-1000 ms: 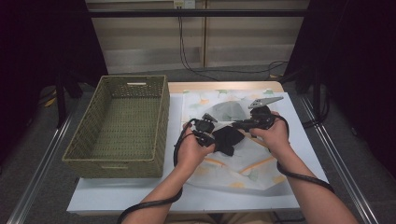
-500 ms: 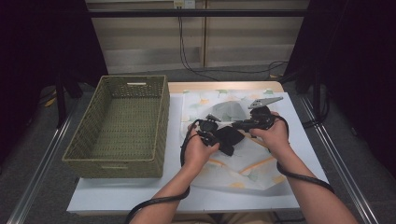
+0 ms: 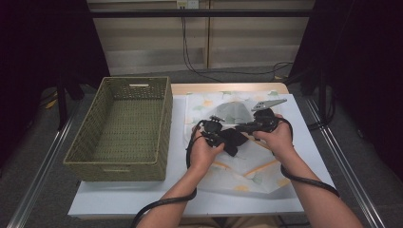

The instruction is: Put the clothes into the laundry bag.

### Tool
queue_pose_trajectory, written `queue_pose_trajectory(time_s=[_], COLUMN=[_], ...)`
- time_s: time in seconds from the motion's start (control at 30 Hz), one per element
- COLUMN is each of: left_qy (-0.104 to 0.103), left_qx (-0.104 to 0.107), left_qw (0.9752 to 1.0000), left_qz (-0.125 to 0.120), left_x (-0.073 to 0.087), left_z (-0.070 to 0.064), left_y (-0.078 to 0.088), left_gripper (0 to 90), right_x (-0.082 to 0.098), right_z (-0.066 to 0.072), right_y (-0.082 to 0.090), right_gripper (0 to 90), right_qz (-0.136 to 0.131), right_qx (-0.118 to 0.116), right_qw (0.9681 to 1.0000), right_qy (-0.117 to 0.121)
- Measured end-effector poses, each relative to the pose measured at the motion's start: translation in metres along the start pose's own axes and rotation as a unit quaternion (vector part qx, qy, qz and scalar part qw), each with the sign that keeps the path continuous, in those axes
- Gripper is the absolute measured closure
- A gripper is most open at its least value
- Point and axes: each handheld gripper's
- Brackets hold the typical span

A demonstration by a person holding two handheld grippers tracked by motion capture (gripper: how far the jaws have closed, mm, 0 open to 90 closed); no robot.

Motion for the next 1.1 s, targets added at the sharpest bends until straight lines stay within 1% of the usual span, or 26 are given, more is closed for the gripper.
queue_pose_trajectory(time_s=[0.03, 0.1, 0.13, 0.17, 0.2, 0.23, 0.27, 0.3, 0.33, 0.4, 0.43, 0.5, 0.53, 0.57, 0.6, 0.63, 0.67, 0.73, 0.77, 0.8, 0.87, 1.03, 1.1], left_qy=[0.005, 0.01, 0.008, 0.003, -0.002, -0.002, -0.005, -0.018, -0.026, -0.033, -0.034, -0.038, -0.045, -0.037, -0.04, -0.051, -0.051, -0.057, -0.056, -0.062, -0.058, -0.07, -0.073], left_qx=[-0.002, 0.011, 0.014, 0.014, 0.022, 0.023, 0.027, 0.037, 0.04, 0.045, 0.048, 0.053, 0.059, 0.058, 0.059, 0.063, 0.065, 0.065, 0.067, 0.067, 0.067, 0.073, 0.08], left_qw=[1.0, 0.9999, 0.9999, 0.9998, 0.9996, 0.9996, 0.9995, 0.9989, 0.9987, 0.9981, 0.998, 0.9975, 0.9969, 0.9974, 0.9972, 0.9964, 0.9962, 0.9959, 0.9959, 0.9954, 0.9958, 0.9946, 0.9938], left_qz=[-0.003, 0.006, 0.006, 0.012, 0.018, 0.013, 0.016, 0.022, 0.02, 0.028, 0.024, 0.026, 0.028, 0.023, 0.021, 0.025, 0.026, 0.026, 0.026, 0.03, 0.025, 0.024, 0.024], left_x=[0.0, -0.001, -0.001, -0.001, -0.002, -0.002, -0.002, -0.002, -0.002, -0.001, -0.001, -0.001, -0.002, -0.002, -0.002, -0.002, -0.002, -0.002, -0.002, -0.002, -0.002, -0.001, 0.0], left_z=[-0.002, -0.003, -0.005, -0.006, -0.006, -0.008, -0.009, -0.009, -0.01, -0.012, -0.012, -0.014, -0.014, -0.016, -0.017, -0.016, -0.017, -0.018, -0.018, -0.017, -0.018, -0.02, -0.022], left_y=[0.001, 0.005, 0.007, 0.009, 0.012, 0.013, 0.015, 0.017, 0.018, 0.02, 0.021, 0.023, 0.025, 0.025, 0.026, 0.028, 0.029, 0.031, 0.032, 0.033, 0.034, 0.038, 0.039], left_gripper=[89.2, 87.8, 85.1, 82.4, 78.7, 74.4, 70.1, 66.9, 63.5, 56.1, 54.3, 49.7, 48.3, 47.2, 45.6, 44.1, 43.4, 40.6, 39.2, 37.6, 34.2, 26.3, 22.1], right_x=[0.0, 0.0, 0.001, 0.001, 0.001, 0.001, 0.001, 0.001, 0.001, 0.001, 0.001, 0.002, 0.002, 0.003, 0.003, 0.003, 0.004, 0.004, 0.004, 0.004, 0.005, 0.005, 0.005], right_z=[0.0, 0.0, -0.001, -0.001, -0.001, -0.001, -0.001, -0.001, 0.0, -0.001, -0.001, -0.001, -0.001, -0.001, -0.001, 0.0, -0.001, 0.0, 0.0, 0.0, -0.001, 0.0, 0.0], right_y=[0.0, 0.0, 0.001, 0.001, 0.001, 0.002, 0.002, 0.003, 0.003, 0.004, 0.004, 0.004, 0.005, 0.005, 0.005, 0.005, 0.005, 0.005, 0.005, 0.005, 0.005, 0.005, 0.005], right_gripper=[90.0, 90.0, 90.0, 90.0, 90.0, 90.0, 90.0, 90.0, 90.0, 90.0, 90.0, 90.0, 90.0, 90.0, 90.0, 90.0, 90.0, 90.0, 90.0, 90.0, 90.0, 90.0, 90.0], right_qz=[0.0, 0.0, 0.0, 0.0, 0.001, 0.0, 0.001, 0.001, 0.001, 0.002, 0.001, 0.002, 0.002, 0.002, 0.002, 0.002, 0.002, 0.004, 0.005, 0.005, 0.005, 0.006, 0.007], right_qx=[0.0, 0.001, 0.0, 0.001, 0.001, 0.001, 0.002, 0.001, 0.001, 0.001, 0.002, 0.001, 0.0, 0.001, 0.002, 0.003, 0.0, 0.002, 0.002, 0.003, 0.003, 0.002, 0.002], right_qw=[1.0, 1.0, 1.0, 1.0, 1.0, 1.0, 1.0, 1.0, 1.0, 1.0, 1.0, 1.0, 1.0, 1.0, 1.0, 1.0, 1.0, 1.0, 1.0, 1.0, 1.0, 1.0, 1.0], right_qy=[0.0, -0.001, -0.001, -0.001, -0.001, -0.003, -0.002, -0.001, -0.002, -0.002, -0.002, -0.001, -0.001, -0.002, -0.001, -0.001, -0.002, -0.001, 0.0, 0.002, 0.001, 0.004, 0.002])
Point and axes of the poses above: each handheld gripper's, and its own axes: y roughly backward along the jaws, x roughly out of its underside, z roughly to its left, and after that the axes turned 15 degrees about -z, right-handed
